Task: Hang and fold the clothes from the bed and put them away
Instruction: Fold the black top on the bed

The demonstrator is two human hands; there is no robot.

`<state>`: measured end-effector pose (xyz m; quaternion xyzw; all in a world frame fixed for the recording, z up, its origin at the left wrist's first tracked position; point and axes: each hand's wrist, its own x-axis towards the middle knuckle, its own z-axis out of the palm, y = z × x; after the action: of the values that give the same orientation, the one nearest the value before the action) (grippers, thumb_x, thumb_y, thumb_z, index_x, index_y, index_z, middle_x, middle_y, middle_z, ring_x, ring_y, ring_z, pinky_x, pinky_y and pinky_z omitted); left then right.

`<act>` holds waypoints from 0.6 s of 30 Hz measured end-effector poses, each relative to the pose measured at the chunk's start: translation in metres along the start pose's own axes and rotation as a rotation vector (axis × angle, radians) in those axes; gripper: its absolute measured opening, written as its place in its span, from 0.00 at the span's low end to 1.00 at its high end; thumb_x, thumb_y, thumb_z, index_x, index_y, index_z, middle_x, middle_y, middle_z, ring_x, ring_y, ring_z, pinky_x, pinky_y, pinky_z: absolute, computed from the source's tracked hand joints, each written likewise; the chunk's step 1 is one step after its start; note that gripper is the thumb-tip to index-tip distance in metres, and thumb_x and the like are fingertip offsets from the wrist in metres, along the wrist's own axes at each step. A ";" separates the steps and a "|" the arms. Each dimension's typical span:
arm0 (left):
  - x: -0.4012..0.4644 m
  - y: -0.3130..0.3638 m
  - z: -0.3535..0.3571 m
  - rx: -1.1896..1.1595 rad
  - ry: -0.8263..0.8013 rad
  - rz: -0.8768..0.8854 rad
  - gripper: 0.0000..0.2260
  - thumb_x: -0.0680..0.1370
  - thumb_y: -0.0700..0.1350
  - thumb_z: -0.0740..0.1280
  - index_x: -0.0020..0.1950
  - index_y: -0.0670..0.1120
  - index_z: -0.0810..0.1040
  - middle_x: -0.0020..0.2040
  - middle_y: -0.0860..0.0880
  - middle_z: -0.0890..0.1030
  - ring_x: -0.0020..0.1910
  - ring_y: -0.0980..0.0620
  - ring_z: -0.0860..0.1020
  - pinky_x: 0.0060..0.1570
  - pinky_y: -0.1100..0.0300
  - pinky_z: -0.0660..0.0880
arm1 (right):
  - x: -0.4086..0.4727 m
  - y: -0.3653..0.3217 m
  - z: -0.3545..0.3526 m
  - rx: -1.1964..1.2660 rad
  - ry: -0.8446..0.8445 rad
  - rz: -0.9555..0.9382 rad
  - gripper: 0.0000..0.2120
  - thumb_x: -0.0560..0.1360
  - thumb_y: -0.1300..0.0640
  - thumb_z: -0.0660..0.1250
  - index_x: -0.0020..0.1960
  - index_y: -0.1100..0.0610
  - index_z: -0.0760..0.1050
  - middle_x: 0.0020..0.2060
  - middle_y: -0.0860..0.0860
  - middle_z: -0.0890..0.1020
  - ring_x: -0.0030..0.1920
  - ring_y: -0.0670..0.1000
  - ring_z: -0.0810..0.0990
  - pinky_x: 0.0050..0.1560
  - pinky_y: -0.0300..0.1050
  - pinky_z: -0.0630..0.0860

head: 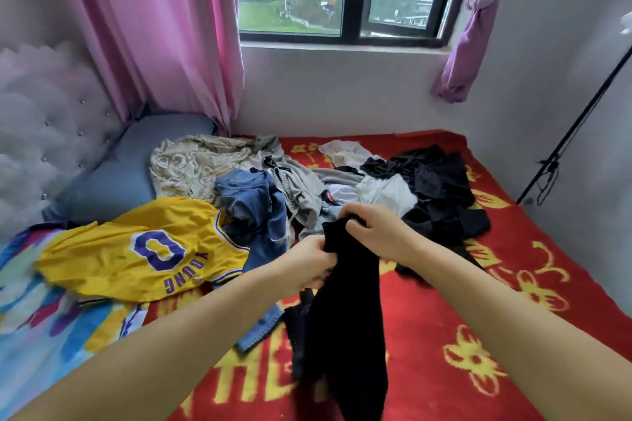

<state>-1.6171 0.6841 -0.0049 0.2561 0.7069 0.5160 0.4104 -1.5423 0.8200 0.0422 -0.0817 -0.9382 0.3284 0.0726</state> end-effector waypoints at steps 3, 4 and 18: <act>0.007 0.008 0.015 0.019 0.177 0.036 0.12 0.79 0.36 0.58 0.35 0.46 0.70 0.22 0.53 0.65 0.21 0.55 0.64 0.22 0.66 0.58 | -0.010 0.011 0.011 0.073 0.191 0.051 0.12 0.78 0.63 0.60 0.60 0.57 0.75 0.54 0.53 0.78 0.58 0.50 0.74 0.60 0.39 0.69; 0.008 0.010 0.018 -0.042 0.197 0.039 0.13 0.80 0.39 0.60 0.35 0.46 0.70 0.21 0.53 0.66 0.20 0.54 0.65 0.22 0.66 0.58 | -0.013 0.015 0.014 0.116 0.213 0.110 0.16 0.80 0.59 0.61 0.67 0.57 0.71 0.60 0.54 0.76 0.64 0.51 0.72 0.66 0.42 0.66; 0.022 0.061 -0.021 0.080 0.116 0.015 0.10 0.83 0.50 0.57 0.53 0.46 0.74 0.28 0.51 0.82 0.25 0.56 0.80 0.26 0.65 0.76 | -0.028 0.061 -0.010 0.332 0.146 0.400 0.10 0.75 0.68 0.57 0.44 0.59 0.76 0.32 0.53 0.73 0.35 0.51 0.71 0.37 0.46 0.67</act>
<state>-1.6505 0.7108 0.0484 0.2475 0.7476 0.5043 0.3542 -1.5071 0.8678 0.0090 -0.2760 -0.8290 0.4787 0.0859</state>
